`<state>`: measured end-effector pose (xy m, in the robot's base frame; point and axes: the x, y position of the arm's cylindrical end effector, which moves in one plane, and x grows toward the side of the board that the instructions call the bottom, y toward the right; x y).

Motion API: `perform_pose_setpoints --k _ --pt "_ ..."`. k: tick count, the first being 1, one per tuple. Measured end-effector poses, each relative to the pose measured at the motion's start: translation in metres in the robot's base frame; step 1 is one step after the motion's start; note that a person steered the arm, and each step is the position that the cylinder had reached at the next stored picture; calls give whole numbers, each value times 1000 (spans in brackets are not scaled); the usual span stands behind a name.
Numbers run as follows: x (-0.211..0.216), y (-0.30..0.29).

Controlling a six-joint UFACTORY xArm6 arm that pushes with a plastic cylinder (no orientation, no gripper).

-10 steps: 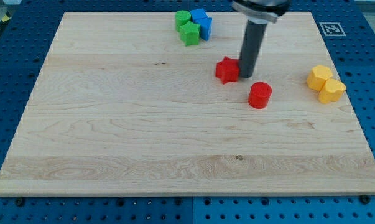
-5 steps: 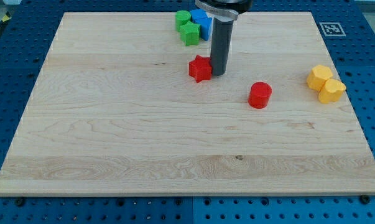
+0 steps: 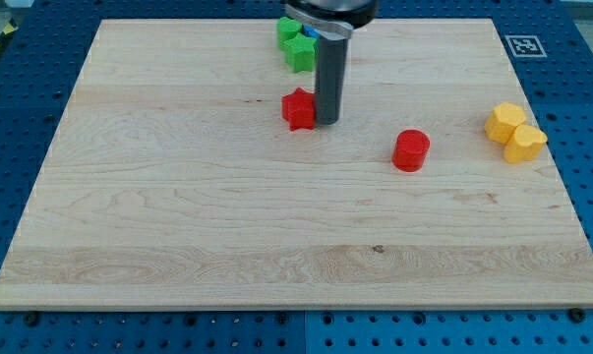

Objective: Slide the red star towards the center left

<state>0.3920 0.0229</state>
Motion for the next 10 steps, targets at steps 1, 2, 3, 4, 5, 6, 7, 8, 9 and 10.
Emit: perform_pose_setpoints --k 1,2,3,4,5,6,7,8,9,10 --pt "0 -43" --pt "0 -87" --pt "-11 -77" --pt "-45 -97" --pt "-46 -140" --pt "-36 -166" --pt "-35 -145" --pt "-35 -94" --pt "-14 -123" --pt "-6 -136"
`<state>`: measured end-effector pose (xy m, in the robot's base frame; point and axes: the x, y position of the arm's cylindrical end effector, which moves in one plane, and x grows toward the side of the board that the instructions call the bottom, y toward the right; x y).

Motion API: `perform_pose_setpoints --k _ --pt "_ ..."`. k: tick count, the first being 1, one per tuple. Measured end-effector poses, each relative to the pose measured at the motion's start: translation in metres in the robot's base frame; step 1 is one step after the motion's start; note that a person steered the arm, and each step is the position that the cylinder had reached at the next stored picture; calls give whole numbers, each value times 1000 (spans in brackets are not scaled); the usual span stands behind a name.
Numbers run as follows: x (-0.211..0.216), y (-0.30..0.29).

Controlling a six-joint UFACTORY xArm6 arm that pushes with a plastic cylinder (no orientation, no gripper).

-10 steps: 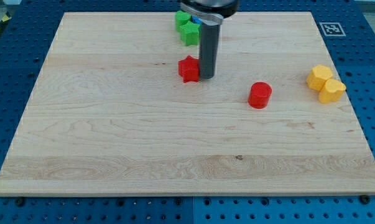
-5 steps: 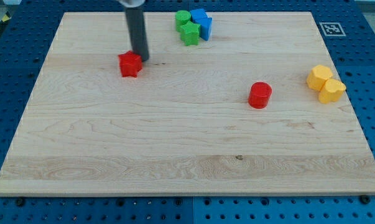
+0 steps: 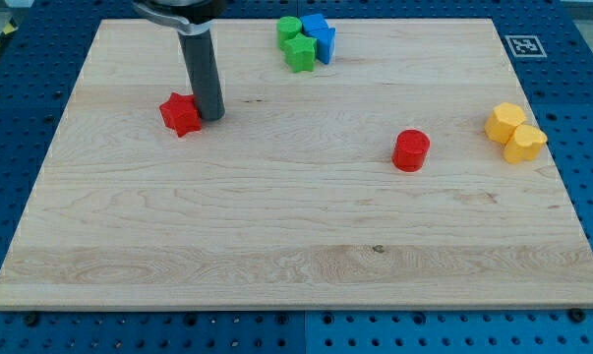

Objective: Slide the red star towards the center left

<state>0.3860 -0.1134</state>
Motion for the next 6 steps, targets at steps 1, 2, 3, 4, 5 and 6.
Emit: perform_pose_setpoints --k 1,2,3,4,5,6 --pt "9 11" --pt "16 0" --pt "2 -33" --pt "-2 -34" --pt "-3 -53" --pt "-3 -65"
